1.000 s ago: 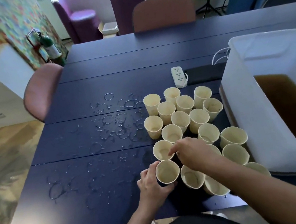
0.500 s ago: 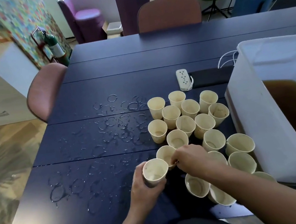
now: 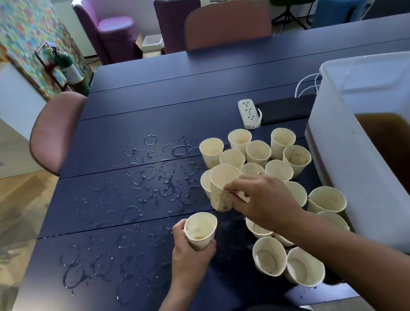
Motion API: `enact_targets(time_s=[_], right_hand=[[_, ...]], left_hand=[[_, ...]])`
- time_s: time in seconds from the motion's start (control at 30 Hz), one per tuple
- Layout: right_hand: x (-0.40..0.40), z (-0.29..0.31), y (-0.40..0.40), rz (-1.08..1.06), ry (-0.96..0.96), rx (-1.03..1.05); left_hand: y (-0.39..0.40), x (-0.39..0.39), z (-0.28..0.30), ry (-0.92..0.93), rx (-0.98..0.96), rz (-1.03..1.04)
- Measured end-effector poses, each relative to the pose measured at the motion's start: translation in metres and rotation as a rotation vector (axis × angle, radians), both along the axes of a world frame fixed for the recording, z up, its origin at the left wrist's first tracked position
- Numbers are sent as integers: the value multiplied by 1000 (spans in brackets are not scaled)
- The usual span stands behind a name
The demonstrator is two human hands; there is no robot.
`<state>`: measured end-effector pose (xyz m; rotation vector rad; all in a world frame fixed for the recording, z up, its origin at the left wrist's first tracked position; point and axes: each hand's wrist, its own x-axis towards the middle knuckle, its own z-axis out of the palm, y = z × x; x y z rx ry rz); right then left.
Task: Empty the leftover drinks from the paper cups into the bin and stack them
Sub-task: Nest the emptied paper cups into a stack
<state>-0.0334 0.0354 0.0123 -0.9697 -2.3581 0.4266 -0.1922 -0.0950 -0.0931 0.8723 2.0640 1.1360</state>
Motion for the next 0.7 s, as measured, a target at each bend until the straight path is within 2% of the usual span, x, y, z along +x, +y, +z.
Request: enact_targets(time_s=[0.1,0.2,0.33,0.53,0.6,0.7], right_hand=[[-2,11,-1,50,133,94],[-3,14,-8,171,104,133],[-1,1,-16,345,50,75],[-10,-20,-20,363,-26,-5],[-15,-16,-18,387,-41,-87],[-23,0,-7,236,36,-205]], left_hand=[[5,4,3,-1,-35,-41],[10,6,6,-4,-53,-81],[15,7,9,7,-45,-99],[17,8,25,16,7,-114],[16,7,27,7,26,-88],[11,4,31,10,33,-38]])
